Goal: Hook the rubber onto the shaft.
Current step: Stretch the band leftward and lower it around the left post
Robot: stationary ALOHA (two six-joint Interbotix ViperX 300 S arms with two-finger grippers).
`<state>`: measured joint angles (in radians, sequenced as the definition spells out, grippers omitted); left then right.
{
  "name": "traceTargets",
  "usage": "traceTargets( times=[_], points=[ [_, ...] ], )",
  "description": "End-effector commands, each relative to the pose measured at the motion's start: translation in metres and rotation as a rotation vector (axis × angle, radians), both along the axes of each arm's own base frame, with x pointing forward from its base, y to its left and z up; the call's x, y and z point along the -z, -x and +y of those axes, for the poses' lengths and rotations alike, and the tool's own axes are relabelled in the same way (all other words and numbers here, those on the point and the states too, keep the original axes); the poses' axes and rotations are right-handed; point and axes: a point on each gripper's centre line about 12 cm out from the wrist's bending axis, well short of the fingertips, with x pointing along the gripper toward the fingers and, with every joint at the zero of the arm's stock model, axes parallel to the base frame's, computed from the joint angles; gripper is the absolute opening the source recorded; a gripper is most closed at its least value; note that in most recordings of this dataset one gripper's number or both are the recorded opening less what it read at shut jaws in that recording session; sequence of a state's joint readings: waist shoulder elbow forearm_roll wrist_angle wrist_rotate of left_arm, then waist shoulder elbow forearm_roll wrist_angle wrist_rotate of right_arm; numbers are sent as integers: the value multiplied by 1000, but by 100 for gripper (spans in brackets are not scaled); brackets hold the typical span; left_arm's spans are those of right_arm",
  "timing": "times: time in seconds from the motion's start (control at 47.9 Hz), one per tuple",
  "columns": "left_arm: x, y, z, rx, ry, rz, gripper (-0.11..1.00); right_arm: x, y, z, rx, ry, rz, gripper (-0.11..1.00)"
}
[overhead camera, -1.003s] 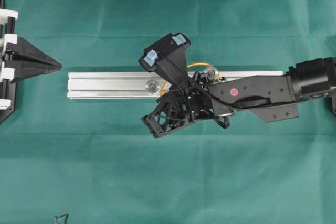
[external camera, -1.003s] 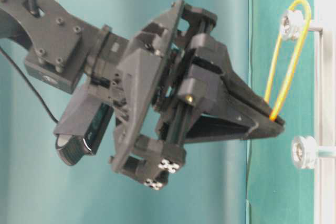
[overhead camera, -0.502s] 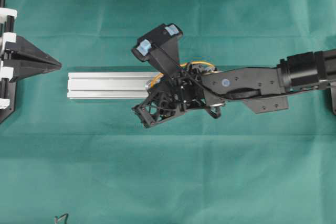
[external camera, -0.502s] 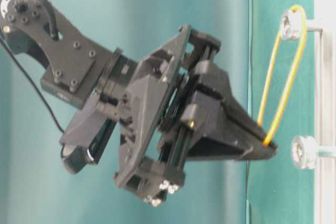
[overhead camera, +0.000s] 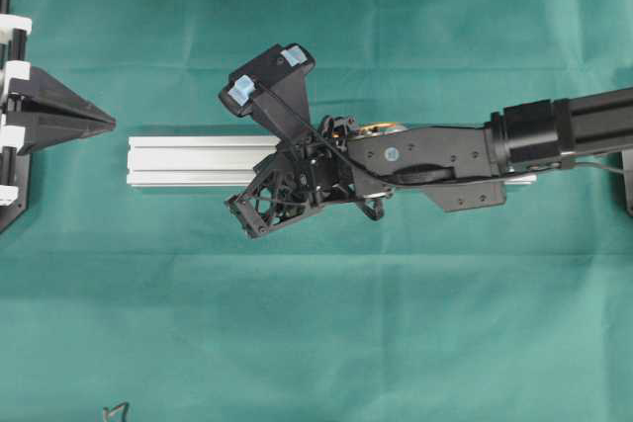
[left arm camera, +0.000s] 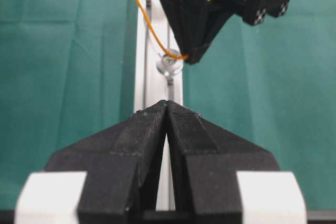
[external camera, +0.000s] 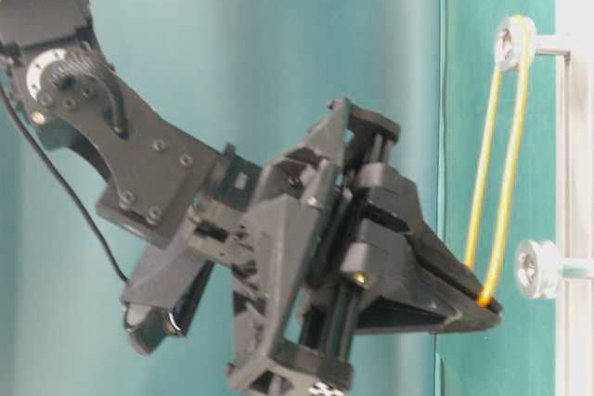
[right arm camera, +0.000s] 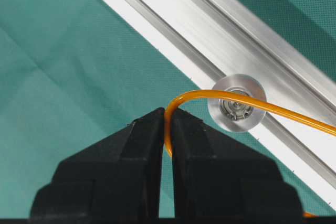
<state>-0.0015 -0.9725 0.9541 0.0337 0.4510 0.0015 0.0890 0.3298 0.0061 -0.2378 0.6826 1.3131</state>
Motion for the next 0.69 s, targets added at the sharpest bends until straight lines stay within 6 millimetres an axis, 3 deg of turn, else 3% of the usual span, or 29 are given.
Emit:
traceTargets(
  times=[0.0,0.669],
  points=[
    [-13,-3,0,-1,-3,-34,2,-24,-6,2,-7,-3,-65,7],
    [-14,-3,0,-1,-2,-34,2,-5,-14,-6,2,-5,-61,7]
  ],
)
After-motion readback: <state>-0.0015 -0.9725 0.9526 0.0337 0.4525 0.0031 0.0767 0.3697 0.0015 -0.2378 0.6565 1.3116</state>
